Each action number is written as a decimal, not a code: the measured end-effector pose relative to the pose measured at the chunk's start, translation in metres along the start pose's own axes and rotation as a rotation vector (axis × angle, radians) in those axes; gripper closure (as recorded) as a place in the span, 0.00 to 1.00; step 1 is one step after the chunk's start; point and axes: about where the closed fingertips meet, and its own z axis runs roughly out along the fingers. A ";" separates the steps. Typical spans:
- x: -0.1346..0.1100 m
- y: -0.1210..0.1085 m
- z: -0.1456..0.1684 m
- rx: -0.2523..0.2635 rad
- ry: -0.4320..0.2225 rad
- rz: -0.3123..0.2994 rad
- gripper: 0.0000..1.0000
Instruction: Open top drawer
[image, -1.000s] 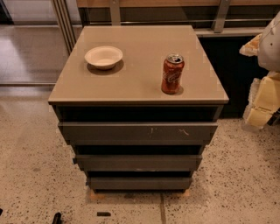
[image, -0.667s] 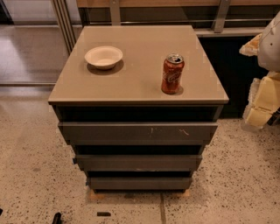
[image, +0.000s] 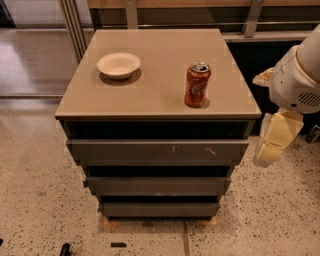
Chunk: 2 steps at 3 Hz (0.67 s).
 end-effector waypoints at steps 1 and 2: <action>-0.007 0.012 0.046 -0.047 -0.006 -0.020 0.00; -0.007 0.012 0.046 -0.047 -0.006 -0.020 0.00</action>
Offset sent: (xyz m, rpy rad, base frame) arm 0.0027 0.0166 -0.0367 0.0100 0.0321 0.0283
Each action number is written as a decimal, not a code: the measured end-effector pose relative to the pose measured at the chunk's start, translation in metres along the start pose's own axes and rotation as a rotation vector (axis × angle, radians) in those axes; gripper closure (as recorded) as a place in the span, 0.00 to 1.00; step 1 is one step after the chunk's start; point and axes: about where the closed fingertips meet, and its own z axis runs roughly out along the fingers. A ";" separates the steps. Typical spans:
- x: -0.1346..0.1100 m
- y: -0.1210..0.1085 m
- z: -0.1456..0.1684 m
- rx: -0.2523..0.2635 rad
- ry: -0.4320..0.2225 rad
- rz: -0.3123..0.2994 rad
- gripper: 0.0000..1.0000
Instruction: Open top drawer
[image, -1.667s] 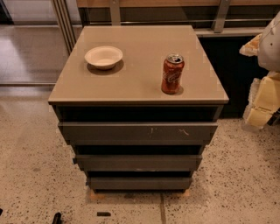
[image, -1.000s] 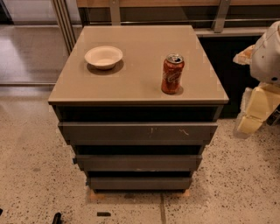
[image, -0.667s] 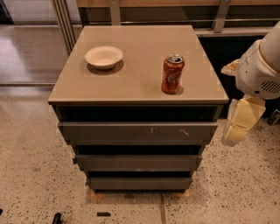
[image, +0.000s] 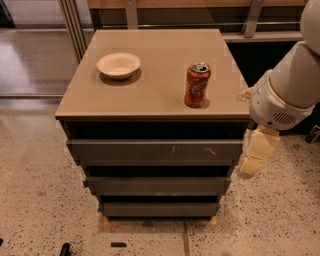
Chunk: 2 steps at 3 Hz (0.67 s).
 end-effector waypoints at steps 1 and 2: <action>0.009 0.002 0.033 -0.023 -0.015 -0.026 0.00; 0.016 0.004 0.092 -0.061 -0.060 -0.041 0.00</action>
Offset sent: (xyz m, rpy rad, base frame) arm 0.0484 0.0192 -0.1863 0.1583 0.0128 0.0836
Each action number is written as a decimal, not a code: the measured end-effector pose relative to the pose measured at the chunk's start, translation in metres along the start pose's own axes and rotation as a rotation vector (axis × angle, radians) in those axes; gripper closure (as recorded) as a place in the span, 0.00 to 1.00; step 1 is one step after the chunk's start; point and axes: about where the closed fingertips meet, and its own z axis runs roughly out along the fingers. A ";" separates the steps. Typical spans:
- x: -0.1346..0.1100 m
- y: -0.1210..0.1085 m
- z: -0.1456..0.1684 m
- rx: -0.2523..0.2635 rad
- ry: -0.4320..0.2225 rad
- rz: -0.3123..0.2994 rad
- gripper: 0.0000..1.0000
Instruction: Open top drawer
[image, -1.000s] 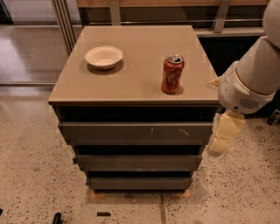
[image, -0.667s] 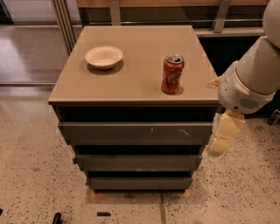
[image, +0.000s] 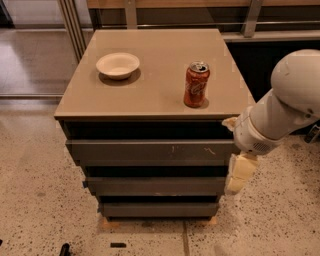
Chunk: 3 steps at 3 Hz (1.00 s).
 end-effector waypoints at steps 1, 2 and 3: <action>-0.005 -0.018 0.066 0.003 -0.087 -0.018 0.00; -0.005 -0.018 0.066 0.003 -0.087 -0.018 0.00; 0.001 -0.020 0.072 0.018 -0.090 -0.014 0.00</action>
Offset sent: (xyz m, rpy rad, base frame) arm 0.0235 0.0184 -0.0488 0.0684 -0.0156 0.0265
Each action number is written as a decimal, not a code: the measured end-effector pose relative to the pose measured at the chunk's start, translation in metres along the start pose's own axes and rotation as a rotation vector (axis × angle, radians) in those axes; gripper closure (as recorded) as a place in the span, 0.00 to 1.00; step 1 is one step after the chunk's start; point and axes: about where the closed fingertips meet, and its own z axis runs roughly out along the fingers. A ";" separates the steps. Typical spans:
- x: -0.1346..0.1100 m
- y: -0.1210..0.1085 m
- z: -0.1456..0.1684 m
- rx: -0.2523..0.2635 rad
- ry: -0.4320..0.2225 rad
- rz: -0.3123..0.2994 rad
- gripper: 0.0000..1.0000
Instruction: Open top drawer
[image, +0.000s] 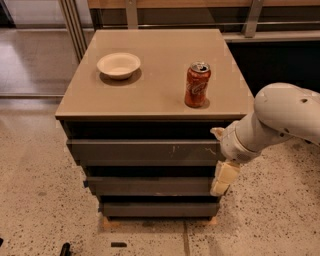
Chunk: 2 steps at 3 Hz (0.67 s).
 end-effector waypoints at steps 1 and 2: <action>0.003 -0.009 0.013 0.018 -0.010 -0.012 0.00; 0.003 -0.024 0.028 0.021 -0.019 -0.025 0.00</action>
Offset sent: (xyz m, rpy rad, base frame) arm 0.0561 0.0092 -0.0354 0.0237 -0.0451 0.0322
